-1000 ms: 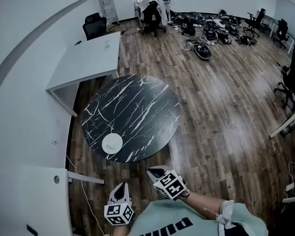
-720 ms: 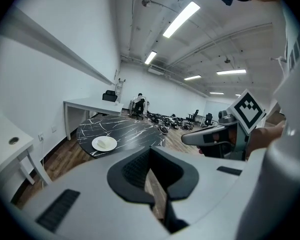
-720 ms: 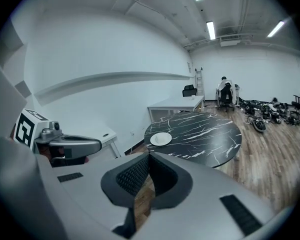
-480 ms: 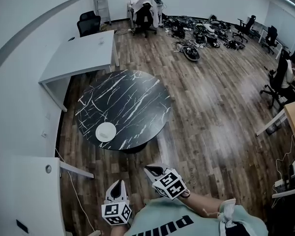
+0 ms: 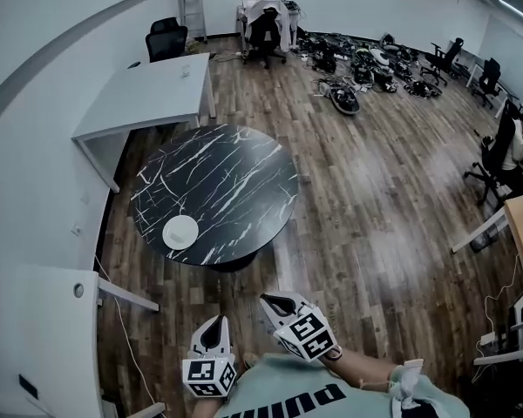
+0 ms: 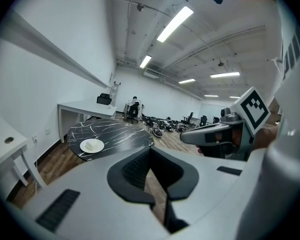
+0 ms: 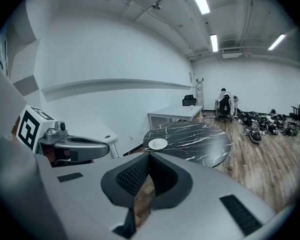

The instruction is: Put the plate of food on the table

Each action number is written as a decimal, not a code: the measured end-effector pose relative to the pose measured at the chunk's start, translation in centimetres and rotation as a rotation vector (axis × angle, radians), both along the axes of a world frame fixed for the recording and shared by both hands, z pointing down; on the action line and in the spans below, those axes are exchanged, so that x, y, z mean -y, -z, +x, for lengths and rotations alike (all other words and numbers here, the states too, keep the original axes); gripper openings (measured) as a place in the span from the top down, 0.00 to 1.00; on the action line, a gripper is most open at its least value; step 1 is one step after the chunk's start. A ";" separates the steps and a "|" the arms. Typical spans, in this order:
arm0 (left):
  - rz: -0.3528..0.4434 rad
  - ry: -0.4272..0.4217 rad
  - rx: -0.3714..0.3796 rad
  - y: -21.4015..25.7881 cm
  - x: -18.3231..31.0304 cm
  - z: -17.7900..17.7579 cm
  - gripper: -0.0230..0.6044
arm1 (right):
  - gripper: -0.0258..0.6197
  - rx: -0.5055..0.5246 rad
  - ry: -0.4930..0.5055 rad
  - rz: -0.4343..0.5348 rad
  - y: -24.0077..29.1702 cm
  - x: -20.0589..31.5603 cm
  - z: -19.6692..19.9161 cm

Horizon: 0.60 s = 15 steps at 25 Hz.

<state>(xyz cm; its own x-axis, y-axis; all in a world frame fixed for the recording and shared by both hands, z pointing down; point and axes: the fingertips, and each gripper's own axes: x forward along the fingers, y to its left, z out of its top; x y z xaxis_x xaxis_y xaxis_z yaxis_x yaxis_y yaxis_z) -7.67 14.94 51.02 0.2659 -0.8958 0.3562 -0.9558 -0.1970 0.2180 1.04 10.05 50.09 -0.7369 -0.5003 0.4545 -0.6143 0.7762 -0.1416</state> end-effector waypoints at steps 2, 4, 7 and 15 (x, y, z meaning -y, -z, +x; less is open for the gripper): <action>0.000 -0.027 0.012 0.3 0.5 1.9 0.95 | 0.95 0.010 -0.026 0.001 0.1 0.4 1.9; -0.002 -0.044 0.028 0.6 0.8 3.4 0.95 | 0.95 0.021 -0.041 -0.002 0.1 0.5 3.4; -0.008 -0.051 0.049 0.7 0.9 5.0 0.95 | 0.95 0.035 -0.046 0.008 0.1 0.4 4.9; -0.035 -0.033 0.098 -0.2 0.5 8.2 0.95 | 0.95 0.059 -0.025 0.046 -0.6 0.6 7.7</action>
